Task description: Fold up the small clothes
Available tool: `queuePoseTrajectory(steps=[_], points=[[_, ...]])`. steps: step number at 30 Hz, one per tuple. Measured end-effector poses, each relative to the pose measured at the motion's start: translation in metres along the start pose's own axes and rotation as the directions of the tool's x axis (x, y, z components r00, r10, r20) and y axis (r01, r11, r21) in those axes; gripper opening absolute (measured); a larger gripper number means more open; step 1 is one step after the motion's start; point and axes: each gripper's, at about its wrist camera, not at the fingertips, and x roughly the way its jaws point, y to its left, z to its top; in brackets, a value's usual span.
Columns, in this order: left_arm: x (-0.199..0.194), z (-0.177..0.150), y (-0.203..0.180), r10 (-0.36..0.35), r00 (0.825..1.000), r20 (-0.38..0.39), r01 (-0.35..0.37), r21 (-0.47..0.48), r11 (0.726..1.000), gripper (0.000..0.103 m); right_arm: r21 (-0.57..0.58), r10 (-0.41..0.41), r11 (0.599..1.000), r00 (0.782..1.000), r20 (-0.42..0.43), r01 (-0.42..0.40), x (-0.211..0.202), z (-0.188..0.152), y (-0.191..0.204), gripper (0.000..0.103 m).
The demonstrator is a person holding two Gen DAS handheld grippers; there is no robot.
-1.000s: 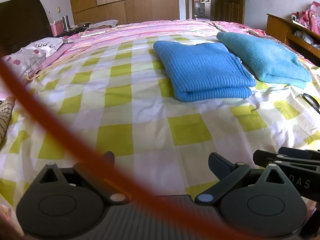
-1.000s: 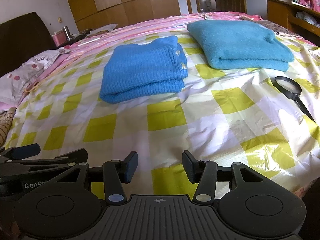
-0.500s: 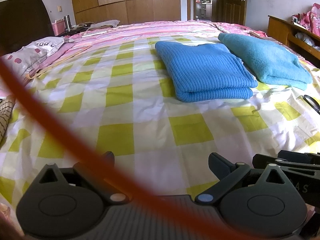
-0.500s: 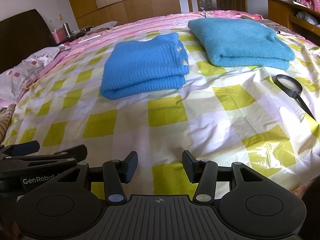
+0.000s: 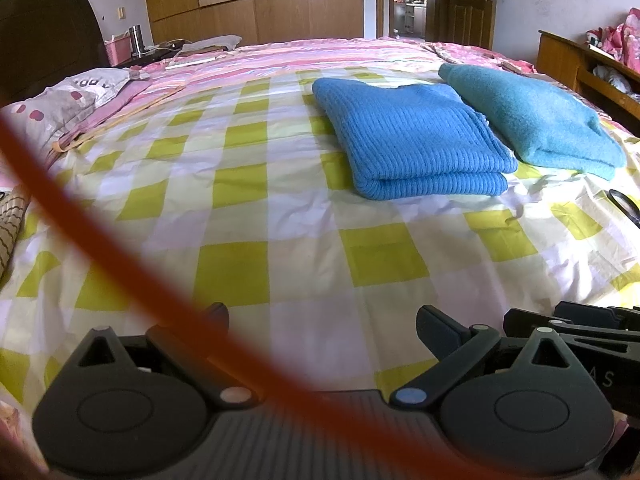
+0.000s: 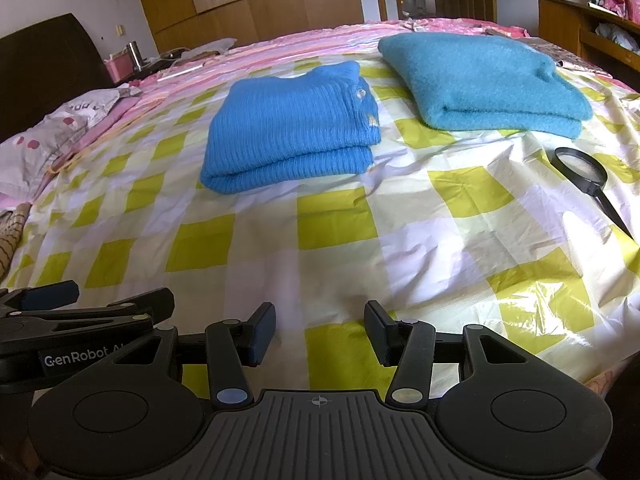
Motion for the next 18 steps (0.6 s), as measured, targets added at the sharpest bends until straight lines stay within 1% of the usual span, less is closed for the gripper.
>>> queuePoseTrajectory(steps=[18], points=[[0.0015, -0.0023, 0.0009, -0.001, 1.000, -0.014, 0.001, -0.013, 1.000, 0.103, -0.004, -0.002, 1.000, 1.000, -0.004, 0.002, 0.0010, -0.0008, 0.0009, 0.049]])
